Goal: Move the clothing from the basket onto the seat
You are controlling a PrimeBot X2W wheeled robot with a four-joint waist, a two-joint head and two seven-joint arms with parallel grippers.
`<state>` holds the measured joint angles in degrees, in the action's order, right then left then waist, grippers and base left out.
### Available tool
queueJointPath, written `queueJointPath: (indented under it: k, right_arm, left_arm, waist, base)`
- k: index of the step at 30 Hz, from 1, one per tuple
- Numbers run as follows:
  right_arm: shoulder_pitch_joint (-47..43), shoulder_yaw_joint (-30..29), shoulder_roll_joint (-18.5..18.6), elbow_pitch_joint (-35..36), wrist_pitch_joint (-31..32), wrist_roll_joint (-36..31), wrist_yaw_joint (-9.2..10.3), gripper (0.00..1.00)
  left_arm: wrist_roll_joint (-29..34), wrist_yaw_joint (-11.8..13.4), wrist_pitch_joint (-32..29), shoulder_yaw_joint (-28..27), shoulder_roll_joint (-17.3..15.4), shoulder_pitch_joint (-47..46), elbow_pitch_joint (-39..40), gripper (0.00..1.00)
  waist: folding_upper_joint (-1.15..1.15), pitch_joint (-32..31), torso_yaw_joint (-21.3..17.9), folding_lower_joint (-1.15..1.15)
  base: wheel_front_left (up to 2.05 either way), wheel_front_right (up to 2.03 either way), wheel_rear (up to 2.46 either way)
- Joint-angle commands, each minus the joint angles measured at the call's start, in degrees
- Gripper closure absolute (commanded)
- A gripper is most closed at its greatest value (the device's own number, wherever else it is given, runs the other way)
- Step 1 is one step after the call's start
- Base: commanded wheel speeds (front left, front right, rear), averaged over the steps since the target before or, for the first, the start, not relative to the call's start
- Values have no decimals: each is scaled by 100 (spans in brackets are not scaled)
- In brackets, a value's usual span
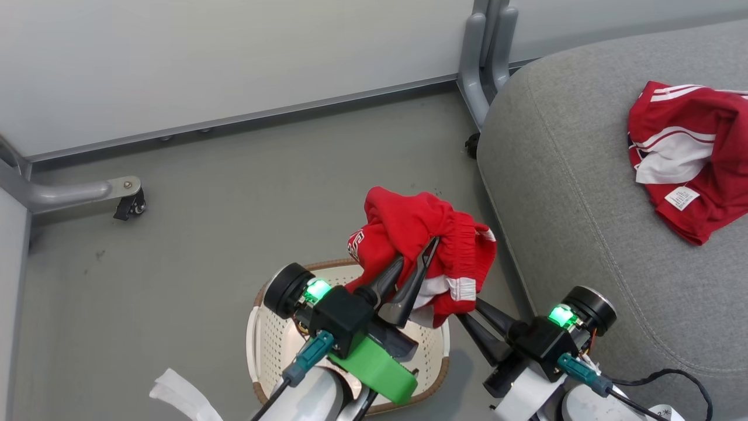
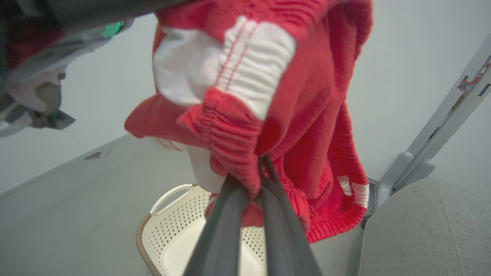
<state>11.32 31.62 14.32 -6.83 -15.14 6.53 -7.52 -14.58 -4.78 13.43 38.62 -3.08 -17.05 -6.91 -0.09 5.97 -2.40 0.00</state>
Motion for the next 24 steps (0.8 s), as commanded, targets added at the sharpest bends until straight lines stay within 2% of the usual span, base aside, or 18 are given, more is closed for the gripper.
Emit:
queueJointPath:
  k: [1, 2, 3, 12, 24]
  right_arm:
    - [17, -27, -7, 37, -1, 30, 6, 100]
    - [8, -41, -16, 50, -1, 48, 6, 100]
    - [3, -46, -21, 56, -1, 57, 6, 100]
    - [-6, -116, -72, 103, 0, 113, 6, 100]
    - [59, -240, -92, 148, 0, 102, 6, 100]
  left_arm:
    - [-27, 31, 35, -29, -44, -87, -19, 70]
    - [15, 56, 42, -39, -63, -111, -28, 29]
    - [41, 95, 47, -53, -69, -122, -32, 0]
    - [117, 241, 92, -122, -141, -173, -124, 0]
    - [111, 298, 134, -171, -210, -226, -178, 0]
  waist:
    - [9, 7, -11, 0]
    - [9, 12, -17, 0]
    - [9, 16, -22, 0]
    - [9, 78, -70, 0]
    - [9, 185, -106, 0]
  base:
    - [0, 0, 0]
    - [0, 0, 0]
    - [0, 0, 0]
    - [0, 0, 0]
    - [0, 0, 0]
